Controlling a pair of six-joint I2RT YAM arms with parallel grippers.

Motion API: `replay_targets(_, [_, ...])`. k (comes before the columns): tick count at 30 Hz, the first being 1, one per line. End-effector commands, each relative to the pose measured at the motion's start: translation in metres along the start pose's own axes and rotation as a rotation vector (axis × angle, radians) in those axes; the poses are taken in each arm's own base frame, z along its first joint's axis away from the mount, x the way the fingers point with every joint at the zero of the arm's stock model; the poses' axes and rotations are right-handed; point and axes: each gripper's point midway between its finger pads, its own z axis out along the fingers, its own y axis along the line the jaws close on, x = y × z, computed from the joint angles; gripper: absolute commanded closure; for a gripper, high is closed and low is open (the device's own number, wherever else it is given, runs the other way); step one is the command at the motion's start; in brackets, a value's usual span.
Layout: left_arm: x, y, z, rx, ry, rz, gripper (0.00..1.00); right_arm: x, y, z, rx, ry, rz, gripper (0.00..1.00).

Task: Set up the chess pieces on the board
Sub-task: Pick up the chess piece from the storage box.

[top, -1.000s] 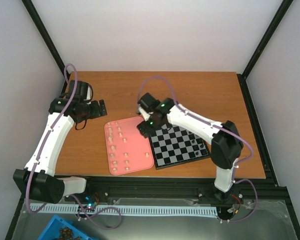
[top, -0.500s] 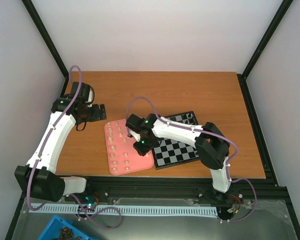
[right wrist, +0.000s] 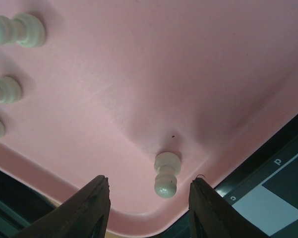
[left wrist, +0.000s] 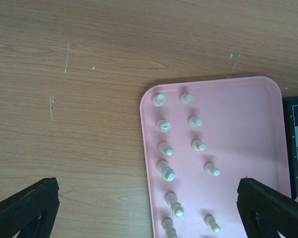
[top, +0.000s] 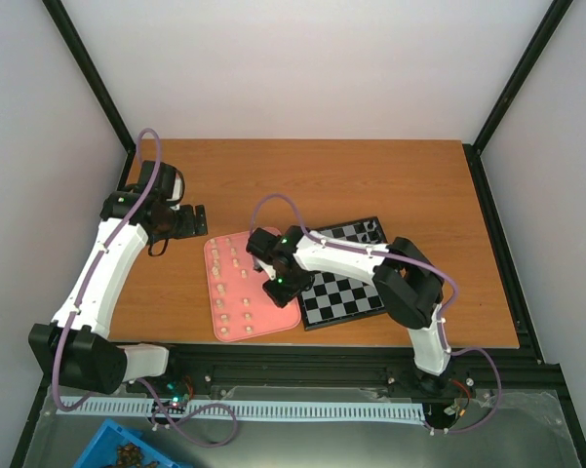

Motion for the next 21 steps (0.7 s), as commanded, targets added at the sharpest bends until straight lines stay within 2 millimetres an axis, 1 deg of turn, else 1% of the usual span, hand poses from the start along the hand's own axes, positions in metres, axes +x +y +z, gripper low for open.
replay_targets(1, [0.0,0.002,-0.01,0.001,-0.024,0.019,0.0,0.003,-0.006,0.009,0.033,0.031,0.01,0.57])
replay_targets(15, [0.004,0.002,-0.003,0.001,-0.009,0.022,0.0,0.006,-0.007,0.018,0.036,0.062,0.026,0.69])
replay_targets(18, [0.004,0.003,-0.004,-0.004,-0.013,0.022,0.0,0.007,-0.007,0.021,0.036,0.078,0.028,0.73])
replay_targets(21, [0.004,0.004,-0.005,-0.007,-0.017,0.023,0.0,0.006,-0.008,0.019,0.042,0.072,0.029,0.78])
